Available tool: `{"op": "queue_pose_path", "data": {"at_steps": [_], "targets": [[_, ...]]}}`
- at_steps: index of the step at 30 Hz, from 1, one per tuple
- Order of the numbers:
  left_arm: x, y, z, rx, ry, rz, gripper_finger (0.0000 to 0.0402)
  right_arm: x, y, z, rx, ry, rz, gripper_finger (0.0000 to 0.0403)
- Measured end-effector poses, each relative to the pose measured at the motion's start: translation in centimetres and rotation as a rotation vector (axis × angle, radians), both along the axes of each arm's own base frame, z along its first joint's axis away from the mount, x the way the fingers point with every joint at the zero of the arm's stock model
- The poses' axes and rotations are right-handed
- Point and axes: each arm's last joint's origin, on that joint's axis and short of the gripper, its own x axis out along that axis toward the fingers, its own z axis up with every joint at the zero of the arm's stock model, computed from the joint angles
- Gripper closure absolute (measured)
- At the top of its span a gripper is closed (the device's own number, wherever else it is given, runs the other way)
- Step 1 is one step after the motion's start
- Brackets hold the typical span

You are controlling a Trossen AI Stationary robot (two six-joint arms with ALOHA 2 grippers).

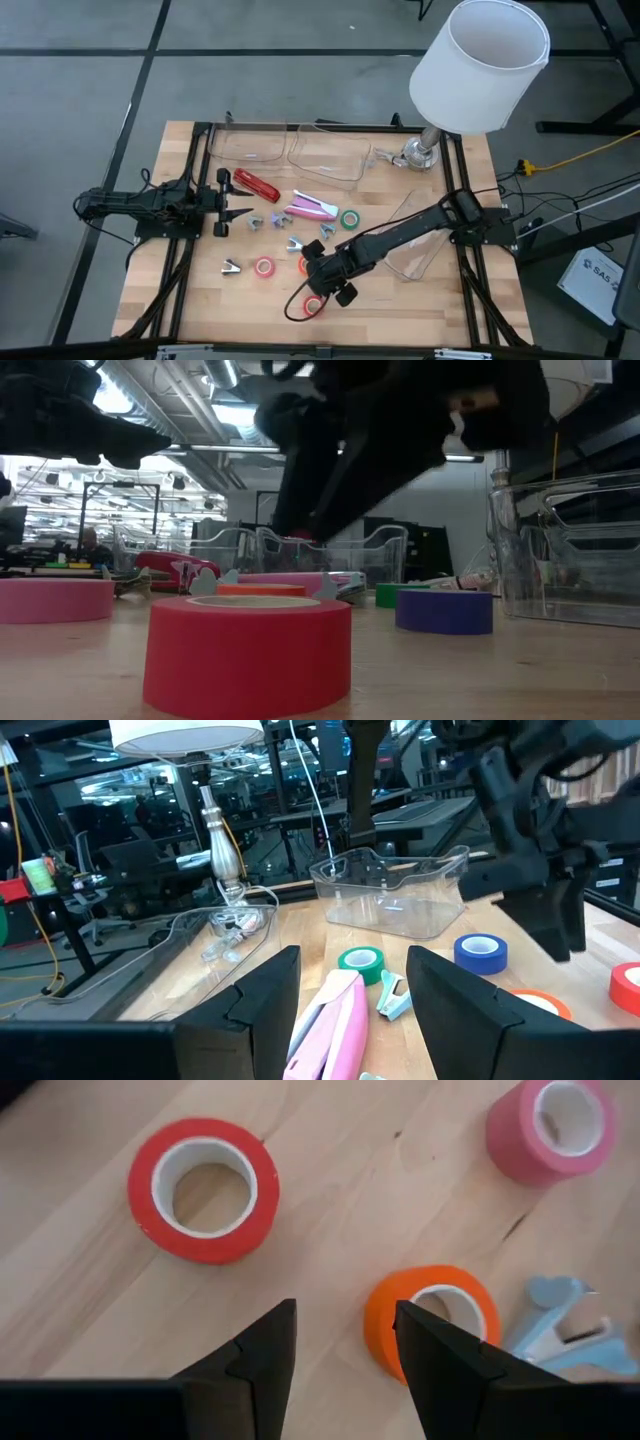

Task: Pick and place Stapler, Stapler remover, tape
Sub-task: Put the orange tape into the bottom transparent bin

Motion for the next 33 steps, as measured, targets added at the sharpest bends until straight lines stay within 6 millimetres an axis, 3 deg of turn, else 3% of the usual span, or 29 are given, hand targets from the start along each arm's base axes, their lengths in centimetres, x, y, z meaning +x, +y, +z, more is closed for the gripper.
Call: {"op": "queue_pose_path", "data": {"at_steps": [17, 21, 28, 33], "targets": [[0.0, 0.0, 0.0, 0.0, 0.0, 0.0, 0.0219, 1.9, -2.2, -3.6, -0.04, 0.019, -0.073, 0.0237], [0.0, 0.0, 0.0, 0.0, 0.0, 0.0, 0.0219, 1.8, -2.3, -4.0, -0.049, 0.04, -0.075, 0.027], [0.0, 0.0, 0.0, 0.0, 0.0, 0.0, 0.0219, 1.7, -2.4, -4.1, -0.059, 0.06, -0.068, 0.0364], [0.0, 0.0, 0.0, 0.0, 0.0, 0.0, 0.0219, 1.6, -2.8, -3.7, -0.069, 0.066, -0.052, 0.0367]]}}
